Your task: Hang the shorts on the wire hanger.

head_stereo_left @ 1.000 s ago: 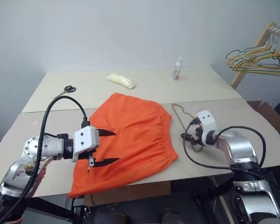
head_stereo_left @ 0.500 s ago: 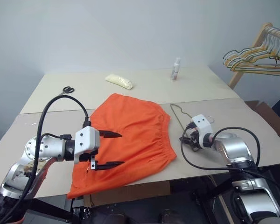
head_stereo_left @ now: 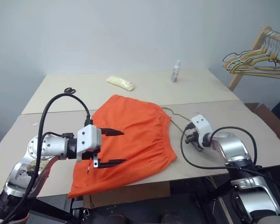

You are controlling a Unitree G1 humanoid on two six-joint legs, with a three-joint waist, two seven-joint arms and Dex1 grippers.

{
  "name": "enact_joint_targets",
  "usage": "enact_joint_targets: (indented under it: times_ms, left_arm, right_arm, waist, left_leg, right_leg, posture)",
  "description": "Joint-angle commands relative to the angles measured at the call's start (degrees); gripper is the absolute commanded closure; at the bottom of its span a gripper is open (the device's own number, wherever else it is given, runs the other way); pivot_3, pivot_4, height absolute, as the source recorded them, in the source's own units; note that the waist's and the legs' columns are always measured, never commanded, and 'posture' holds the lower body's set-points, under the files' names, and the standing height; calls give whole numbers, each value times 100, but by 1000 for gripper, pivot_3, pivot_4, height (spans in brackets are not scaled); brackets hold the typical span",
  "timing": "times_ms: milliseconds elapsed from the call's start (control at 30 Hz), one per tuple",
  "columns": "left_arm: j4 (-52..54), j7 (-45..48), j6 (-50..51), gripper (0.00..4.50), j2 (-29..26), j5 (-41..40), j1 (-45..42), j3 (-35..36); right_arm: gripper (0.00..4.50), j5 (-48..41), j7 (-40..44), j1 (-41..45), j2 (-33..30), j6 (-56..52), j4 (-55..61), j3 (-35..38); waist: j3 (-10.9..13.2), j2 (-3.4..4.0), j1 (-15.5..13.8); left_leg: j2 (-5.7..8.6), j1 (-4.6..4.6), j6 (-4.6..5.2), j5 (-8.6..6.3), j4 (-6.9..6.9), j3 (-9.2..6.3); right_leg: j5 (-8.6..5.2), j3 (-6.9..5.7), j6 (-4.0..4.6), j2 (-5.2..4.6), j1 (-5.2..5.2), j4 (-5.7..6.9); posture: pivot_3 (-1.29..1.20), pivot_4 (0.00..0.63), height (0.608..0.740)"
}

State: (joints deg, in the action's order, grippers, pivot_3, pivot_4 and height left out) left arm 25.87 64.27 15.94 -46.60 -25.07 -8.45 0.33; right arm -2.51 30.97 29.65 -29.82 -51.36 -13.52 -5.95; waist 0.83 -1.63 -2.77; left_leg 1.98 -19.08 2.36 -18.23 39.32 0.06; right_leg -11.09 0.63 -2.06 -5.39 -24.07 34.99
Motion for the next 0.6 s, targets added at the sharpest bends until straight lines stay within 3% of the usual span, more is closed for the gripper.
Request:
enact_joint_targets:
  times_ms: [33, 233, 333, 600]
  left_arm:
    - [-78, -99, -40, 0, 245, -239, -196, 61]
    - [-438, -719, 283, 0, 984, -428, -432, 38]
    - [-673, -1468, 929, 0, 1366, -210, -805, -186]
    - [-1057, -3612, 2496, 0, 3294, -919, -2079, 169]
  right_arm:
    - [4486, -57, -150, -156, 38, 43, 390, 206]
    - [4486, -424, -453, -371, 178, 155, 1790, 980]
    - [4486, -318, -649, -410, 184, 321, 2297, 959]
    - [4486, -349, -748, -637, 685, 1828, 3288, 620]
  waist:
    - [0, 1, -8]
    - [7, 13, -21]
    - [7, 13, -15]
    - [6, 10, 16]
  left_leg:
    - [0, 0, 0, 0, 0, 0]
    - [2, -19, 0, 0, 1, -2]
    - [2, -18, 0, 0, 1, -4]
    - [8, -25, -1, 0, 23, -9]
  right_leg:
    - [0, 0, 0, -1, 0, 0]
    - [1, 1, -1, -5, -20, 1]
    - [2, 0, -3, -5, -18, 1]
    - [5, 0, -9, -6, -16, -1]
  posture:
    - [135, 0, 740]
    - [118, 0, 740]
    - [107, 0, 740]
    - [93, 0, 740]
